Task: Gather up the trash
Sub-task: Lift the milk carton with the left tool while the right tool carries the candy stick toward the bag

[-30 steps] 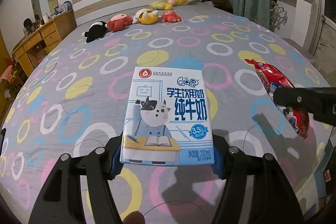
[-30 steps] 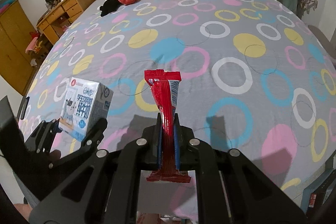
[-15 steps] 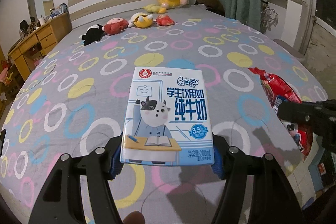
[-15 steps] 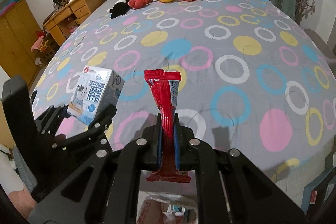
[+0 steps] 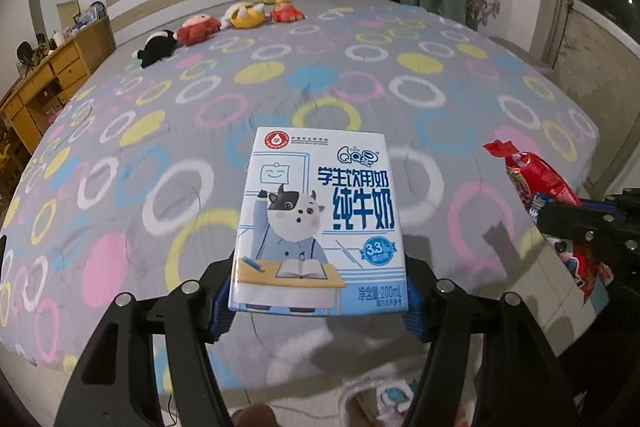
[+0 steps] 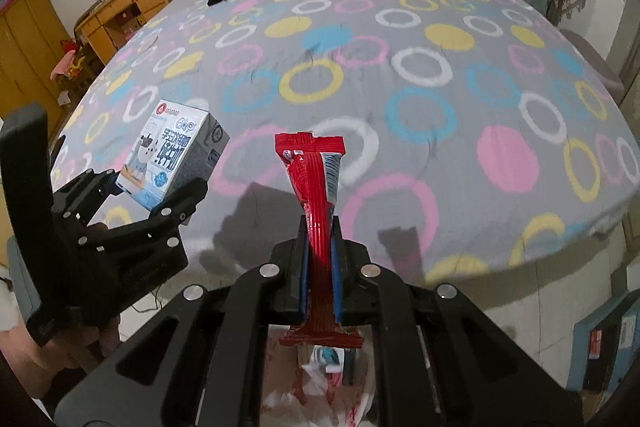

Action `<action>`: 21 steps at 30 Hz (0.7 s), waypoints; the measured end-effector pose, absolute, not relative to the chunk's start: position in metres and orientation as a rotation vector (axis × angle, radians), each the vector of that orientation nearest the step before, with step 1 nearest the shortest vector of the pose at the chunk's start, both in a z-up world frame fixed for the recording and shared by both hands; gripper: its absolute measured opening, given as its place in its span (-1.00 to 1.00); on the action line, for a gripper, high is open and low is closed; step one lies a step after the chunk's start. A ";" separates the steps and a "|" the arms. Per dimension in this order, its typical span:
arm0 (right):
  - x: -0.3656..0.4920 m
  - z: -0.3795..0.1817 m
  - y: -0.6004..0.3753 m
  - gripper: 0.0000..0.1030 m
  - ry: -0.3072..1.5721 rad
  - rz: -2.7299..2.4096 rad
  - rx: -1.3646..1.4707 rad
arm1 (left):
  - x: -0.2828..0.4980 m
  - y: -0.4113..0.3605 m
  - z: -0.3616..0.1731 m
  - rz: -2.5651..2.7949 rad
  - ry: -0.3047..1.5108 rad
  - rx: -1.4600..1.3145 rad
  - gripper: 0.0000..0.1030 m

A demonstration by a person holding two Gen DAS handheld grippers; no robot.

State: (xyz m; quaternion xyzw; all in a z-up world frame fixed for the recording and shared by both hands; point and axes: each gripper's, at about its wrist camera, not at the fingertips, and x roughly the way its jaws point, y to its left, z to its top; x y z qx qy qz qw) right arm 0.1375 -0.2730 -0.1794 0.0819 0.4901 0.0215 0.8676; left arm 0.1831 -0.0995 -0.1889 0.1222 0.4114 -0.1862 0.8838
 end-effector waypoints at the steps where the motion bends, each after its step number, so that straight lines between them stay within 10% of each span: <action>1: 0.132 -0.183 -0.272 -0.82 1.032 0.045 0.172 | 0.178 -0.099 -0.191 -0.392 0.860 0.257 0.23; 21: 0.036 -0.254 -0.254 -0.82 1.138 0.046 0.142 | 0.080 -0.089 -0.251 -0.496 1.018 0.317 0.23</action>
